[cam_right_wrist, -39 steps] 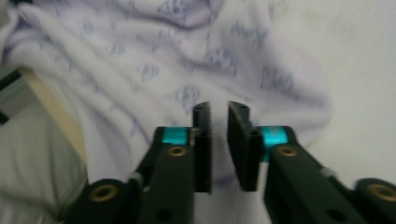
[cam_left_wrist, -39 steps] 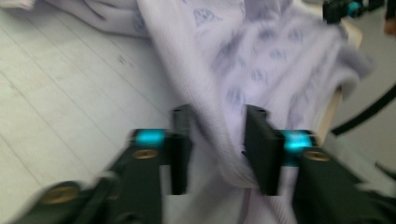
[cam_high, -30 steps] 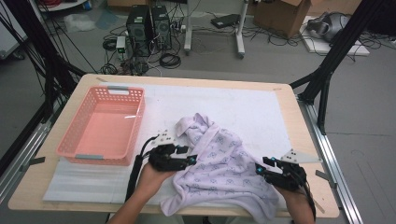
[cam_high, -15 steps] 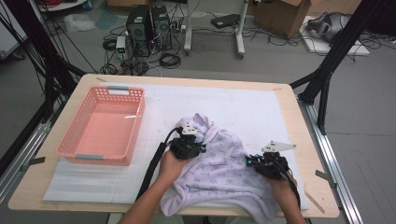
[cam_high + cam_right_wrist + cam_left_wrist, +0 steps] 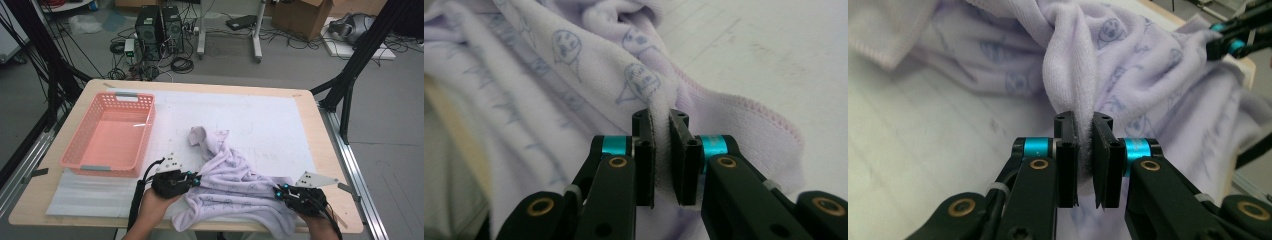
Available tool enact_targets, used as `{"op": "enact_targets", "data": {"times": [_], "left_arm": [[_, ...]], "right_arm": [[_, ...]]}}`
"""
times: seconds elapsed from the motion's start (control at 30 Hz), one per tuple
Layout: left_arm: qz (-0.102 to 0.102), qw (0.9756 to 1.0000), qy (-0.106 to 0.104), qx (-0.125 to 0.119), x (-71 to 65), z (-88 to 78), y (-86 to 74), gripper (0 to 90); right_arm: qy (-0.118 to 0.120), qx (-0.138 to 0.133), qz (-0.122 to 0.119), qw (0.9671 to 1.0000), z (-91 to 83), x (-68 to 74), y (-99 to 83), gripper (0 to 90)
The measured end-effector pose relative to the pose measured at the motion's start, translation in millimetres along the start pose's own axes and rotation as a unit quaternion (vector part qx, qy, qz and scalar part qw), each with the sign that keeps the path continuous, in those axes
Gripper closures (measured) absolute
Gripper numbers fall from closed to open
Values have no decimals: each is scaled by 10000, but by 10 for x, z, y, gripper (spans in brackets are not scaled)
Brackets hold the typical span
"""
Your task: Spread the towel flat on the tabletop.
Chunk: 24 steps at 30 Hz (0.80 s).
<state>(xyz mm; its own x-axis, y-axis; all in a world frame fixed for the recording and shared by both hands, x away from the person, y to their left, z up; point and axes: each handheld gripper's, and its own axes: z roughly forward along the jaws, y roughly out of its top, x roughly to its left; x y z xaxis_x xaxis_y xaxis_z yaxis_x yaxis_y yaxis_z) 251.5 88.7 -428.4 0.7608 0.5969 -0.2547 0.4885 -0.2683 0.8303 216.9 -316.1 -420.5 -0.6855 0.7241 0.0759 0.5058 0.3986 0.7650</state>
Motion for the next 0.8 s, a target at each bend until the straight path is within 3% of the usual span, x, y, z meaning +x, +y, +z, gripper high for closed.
{"op": "enact_targets", "data": {"times": [0.1, 0.17, 0.23, 0.3, 0.4, 0.53, 0.7, 0.73, 0.8], "left_arm": [[64, 9999, 37, 99, -36, -49, -77, 801], [-4, 9999, 132, 1, -18, -62, -53, 698], [-121, 9998, 138, -123, 24, -66, 20, 581], [-163, 9995, 153, -239, 40, -57, 124, 528], [-93, 9993, 56, -345, 18, 6, 315, 513], [96, 9999, 1, -108, -26, 274, 524, 518], [400, 9979, 379, 327, -108, 667, 570, 537], [452, 9972, 451, 396, -116, 716, 559, 576], [591, 9954, 573, 495, -121, 754, 531, 777]], "right_arm": [[92, 20, -88, 9999, -3, 72, -2, 757], [30, -88, -94, 9999, -7, 78, 31, 688], [44, -327, -21, 9995, -28, 52, 90, 639], [-10, -555, 57, 9984, -41, 13, 176, 629], [-223, -652, 127, 9975, 3, -57, 323, 628], [-417, -664, 276, 9965, 145, -164, 436, 627], [-434, -571, 358, 9968, 303, -201, 467, 628], [-432, -546, 395, 9968, 330, -206, 471, 627], [-443, -494, 416, 9969, 371, -226, 479, 625]]}}
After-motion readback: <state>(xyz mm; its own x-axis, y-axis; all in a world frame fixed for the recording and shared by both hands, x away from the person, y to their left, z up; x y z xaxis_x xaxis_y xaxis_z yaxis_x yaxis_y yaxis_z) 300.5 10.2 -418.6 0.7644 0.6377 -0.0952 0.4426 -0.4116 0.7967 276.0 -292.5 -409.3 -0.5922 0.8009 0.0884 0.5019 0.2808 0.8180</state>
